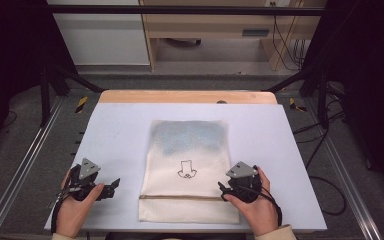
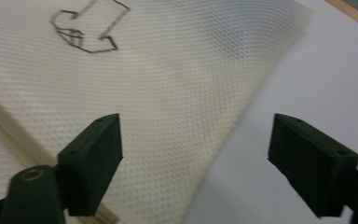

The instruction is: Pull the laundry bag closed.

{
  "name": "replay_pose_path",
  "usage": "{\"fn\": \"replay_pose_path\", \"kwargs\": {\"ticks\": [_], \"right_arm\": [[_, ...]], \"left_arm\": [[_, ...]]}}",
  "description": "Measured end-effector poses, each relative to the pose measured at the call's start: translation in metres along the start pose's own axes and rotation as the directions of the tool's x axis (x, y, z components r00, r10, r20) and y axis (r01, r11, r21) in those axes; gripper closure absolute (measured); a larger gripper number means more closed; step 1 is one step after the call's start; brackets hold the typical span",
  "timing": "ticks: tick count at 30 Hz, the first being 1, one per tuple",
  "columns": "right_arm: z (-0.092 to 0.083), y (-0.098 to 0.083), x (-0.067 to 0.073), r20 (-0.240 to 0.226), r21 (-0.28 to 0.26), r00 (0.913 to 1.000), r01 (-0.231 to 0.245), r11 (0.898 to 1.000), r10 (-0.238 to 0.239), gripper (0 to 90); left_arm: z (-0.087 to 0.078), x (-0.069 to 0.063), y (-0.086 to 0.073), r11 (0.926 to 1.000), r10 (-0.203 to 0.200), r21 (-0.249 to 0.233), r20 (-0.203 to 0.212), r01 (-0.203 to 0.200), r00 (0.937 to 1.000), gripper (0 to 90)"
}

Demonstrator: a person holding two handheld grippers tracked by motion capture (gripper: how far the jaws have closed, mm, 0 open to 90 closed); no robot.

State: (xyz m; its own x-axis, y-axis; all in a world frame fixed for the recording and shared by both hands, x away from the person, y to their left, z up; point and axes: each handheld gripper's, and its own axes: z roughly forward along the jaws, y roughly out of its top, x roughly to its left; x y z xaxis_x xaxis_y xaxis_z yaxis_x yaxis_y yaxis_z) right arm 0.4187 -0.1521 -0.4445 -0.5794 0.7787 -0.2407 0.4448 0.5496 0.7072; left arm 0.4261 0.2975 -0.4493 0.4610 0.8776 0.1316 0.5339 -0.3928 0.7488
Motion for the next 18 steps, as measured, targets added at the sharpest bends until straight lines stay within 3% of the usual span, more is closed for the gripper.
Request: {"fn": "replay_pose_path", "kwargs": {"ticks": [5,7,10,14,17,18], "right_arm": [[0.004,0.024,0.014,-0.098,-0.009,0.9936,0.056,0.998,-0.057,26.7],[0.007,0.036,0.020,-0.133,-0.001,0.9888,0.067,0.998,-0.067,29.8],[0.009,0.052,0.030,-0.207,0.005,0.9756,0.075,0.997,-0.073,34.6],[0.006,0.076,0.046,-0.236,-0.009,0.9605,0.150,0.989,-0.148,39.9],[0.005,0.091,0.055,-0.279,-0.027,0.9406,0.194,0.981,-0.193,42.4],[0.005,0.095,0.058,-0.295,-0.031,0.9347,0.198,0.980,-0.199,42.0]], "left_arm": [[0.005,0.002,0.001,0.9998,-0.021,0.004,0.005,0.021,0.9998,4.3],[0.006,0.003,-0.002,0.9996,-0.009,0.025,0.021,0.008,0.9997,4.7],[0.003,0.004,-0.003,0.9995,-0.008,0.029,0.023,0.007,0.9997,5.5],[0.003,0.005,0.000,0.9996,-0.030,0.001,0.020,0.030,0.9994,5.3],[0.005,0.004,0.001,0.9995,-0.032,-0.002,0.019,0.032,0.9993,5.0],[0.006,0.004,0.000,0.9996,-0.022,0.020,0.018,0.022,0.9996,5.3]]}}
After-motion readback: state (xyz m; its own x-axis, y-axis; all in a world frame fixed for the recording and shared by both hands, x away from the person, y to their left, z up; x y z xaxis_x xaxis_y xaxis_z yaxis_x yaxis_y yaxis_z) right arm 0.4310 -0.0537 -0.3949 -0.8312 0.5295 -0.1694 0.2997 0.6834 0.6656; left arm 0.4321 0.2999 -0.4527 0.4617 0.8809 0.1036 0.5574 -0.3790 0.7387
